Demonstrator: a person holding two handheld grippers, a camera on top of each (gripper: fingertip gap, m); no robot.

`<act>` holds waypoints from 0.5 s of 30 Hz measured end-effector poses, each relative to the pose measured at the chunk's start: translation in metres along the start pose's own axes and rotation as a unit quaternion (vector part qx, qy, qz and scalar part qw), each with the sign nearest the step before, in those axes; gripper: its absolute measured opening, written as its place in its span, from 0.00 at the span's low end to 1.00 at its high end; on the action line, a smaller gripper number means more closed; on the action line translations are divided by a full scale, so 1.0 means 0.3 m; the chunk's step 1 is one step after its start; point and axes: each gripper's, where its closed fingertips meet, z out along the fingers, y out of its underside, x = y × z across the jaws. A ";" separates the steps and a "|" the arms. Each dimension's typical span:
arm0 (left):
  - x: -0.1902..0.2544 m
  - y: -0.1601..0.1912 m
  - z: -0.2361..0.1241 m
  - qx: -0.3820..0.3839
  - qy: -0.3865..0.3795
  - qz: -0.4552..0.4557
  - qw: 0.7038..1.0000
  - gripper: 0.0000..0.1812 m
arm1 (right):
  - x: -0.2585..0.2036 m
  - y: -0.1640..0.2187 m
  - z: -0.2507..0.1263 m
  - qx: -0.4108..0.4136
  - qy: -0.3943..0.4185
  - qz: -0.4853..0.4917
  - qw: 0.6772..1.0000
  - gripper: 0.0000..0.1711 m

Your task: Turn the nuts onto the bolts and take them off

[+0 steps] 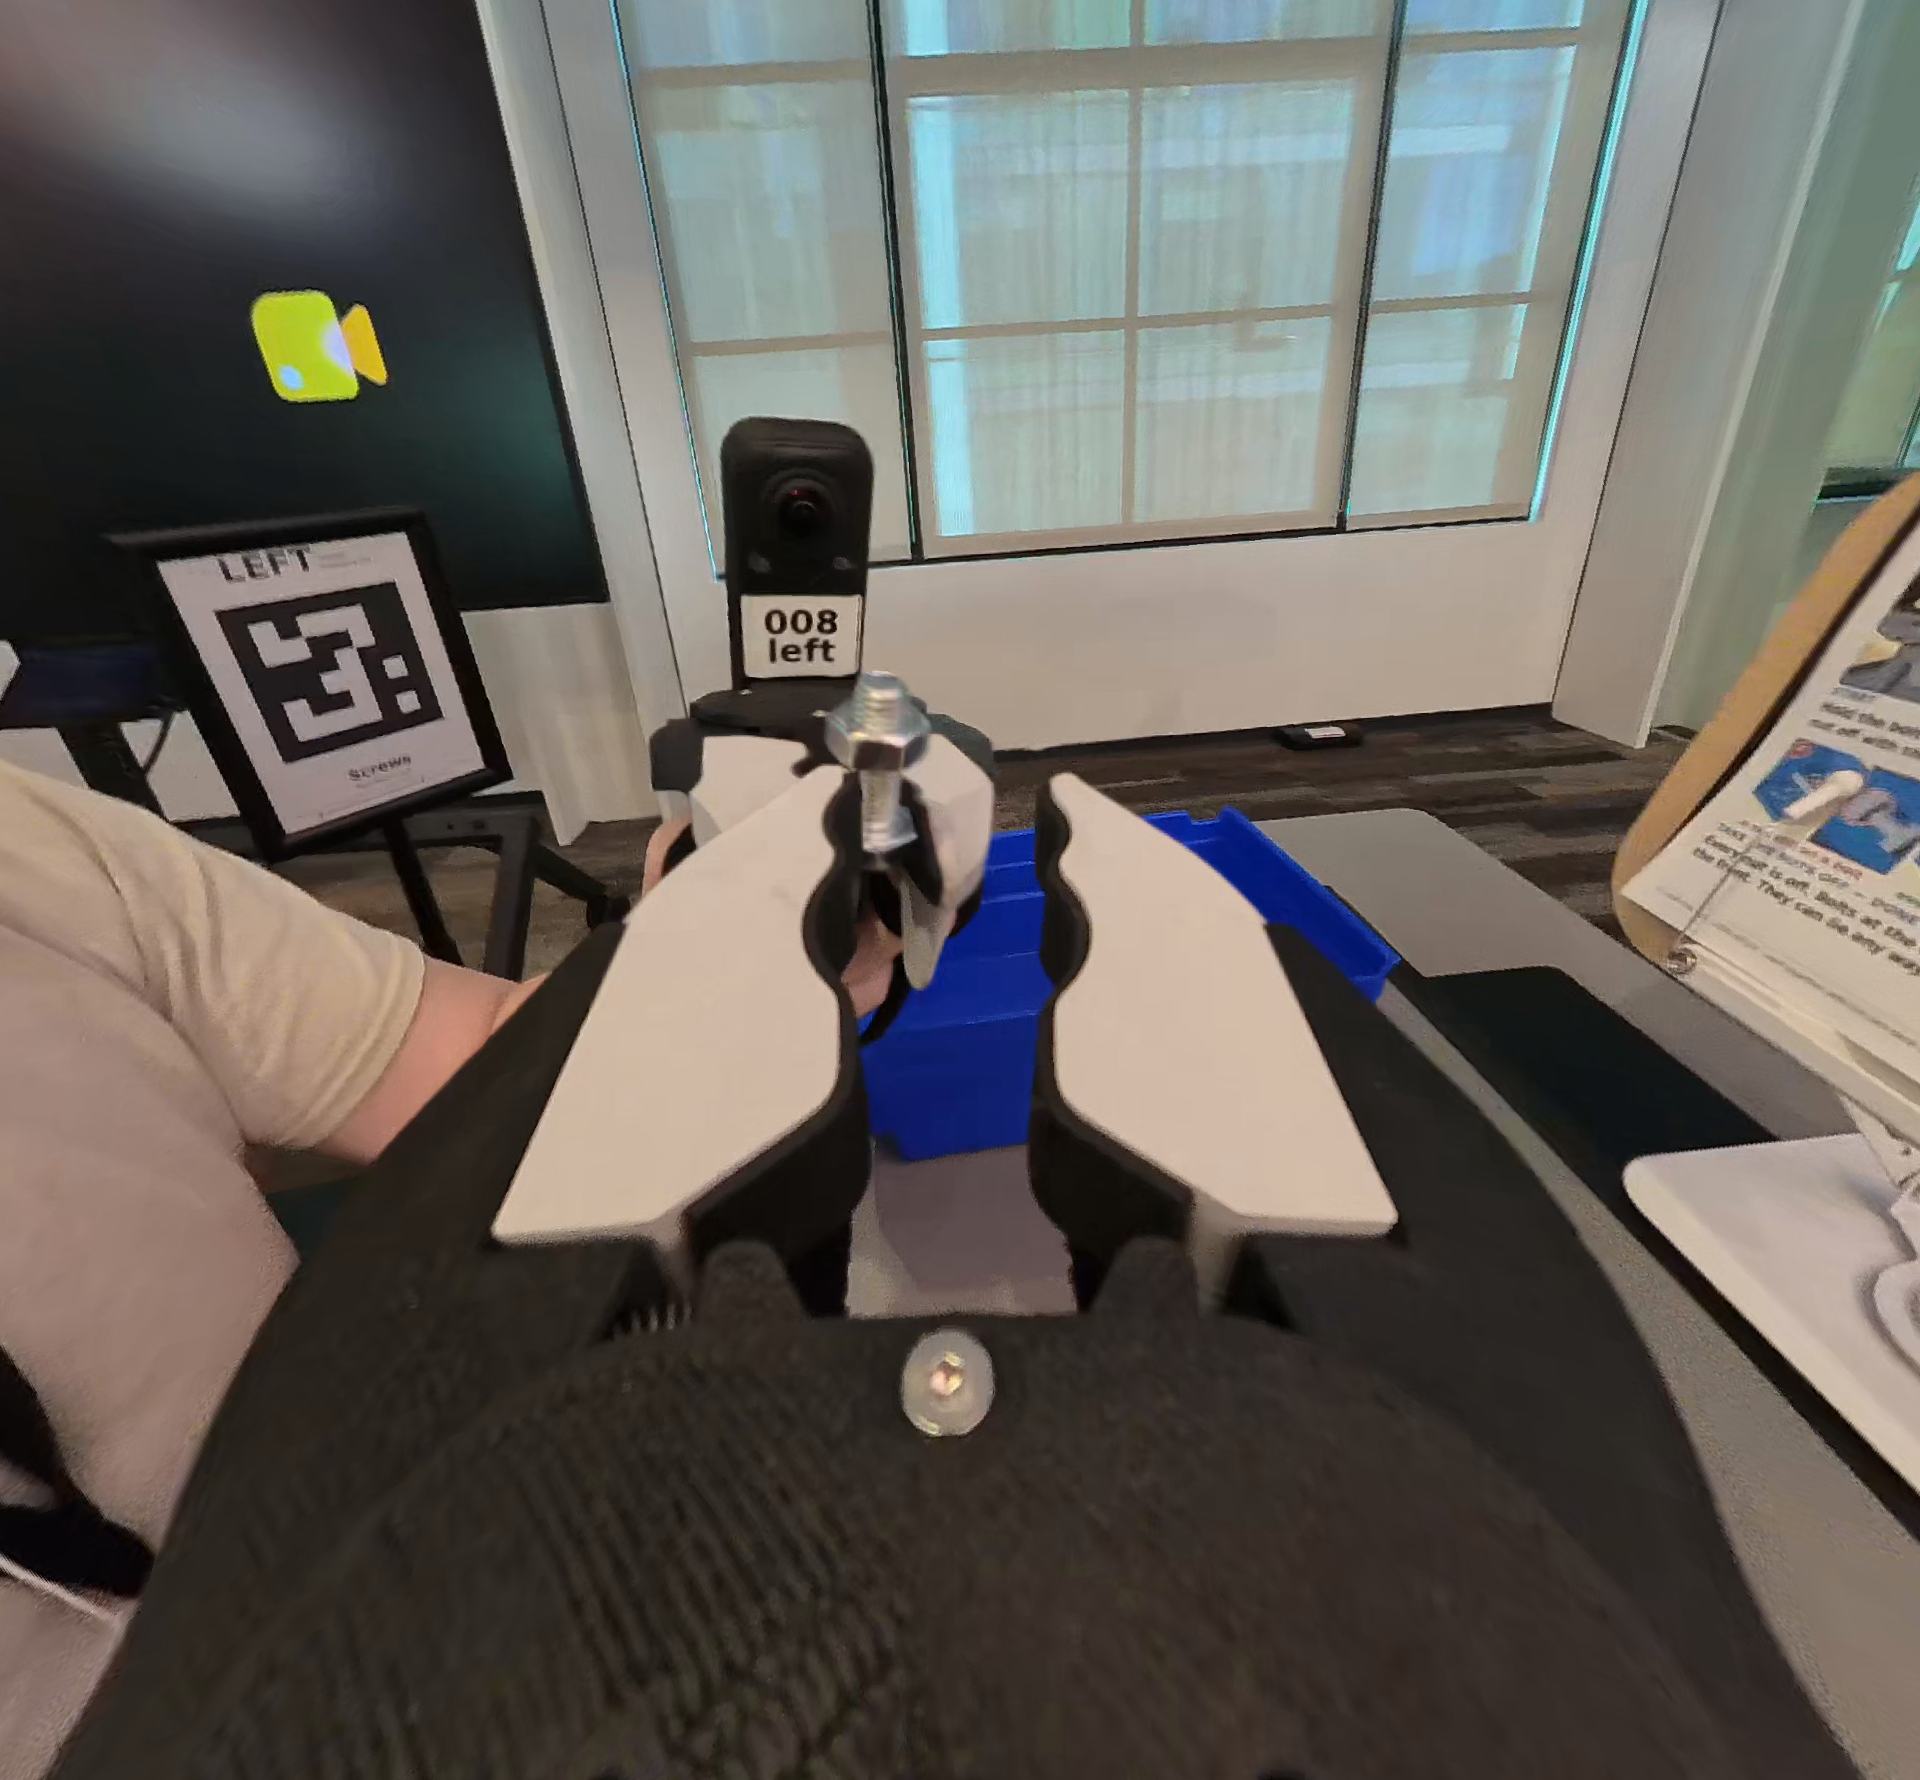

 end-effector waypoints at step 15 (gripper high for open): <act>0.035 -0.006 -0.001 0.004 0.035 -0.006 0.999 0.10 | -0.006 -0.065 -0.039 0.068 -0.042 0.051 0.996 0.16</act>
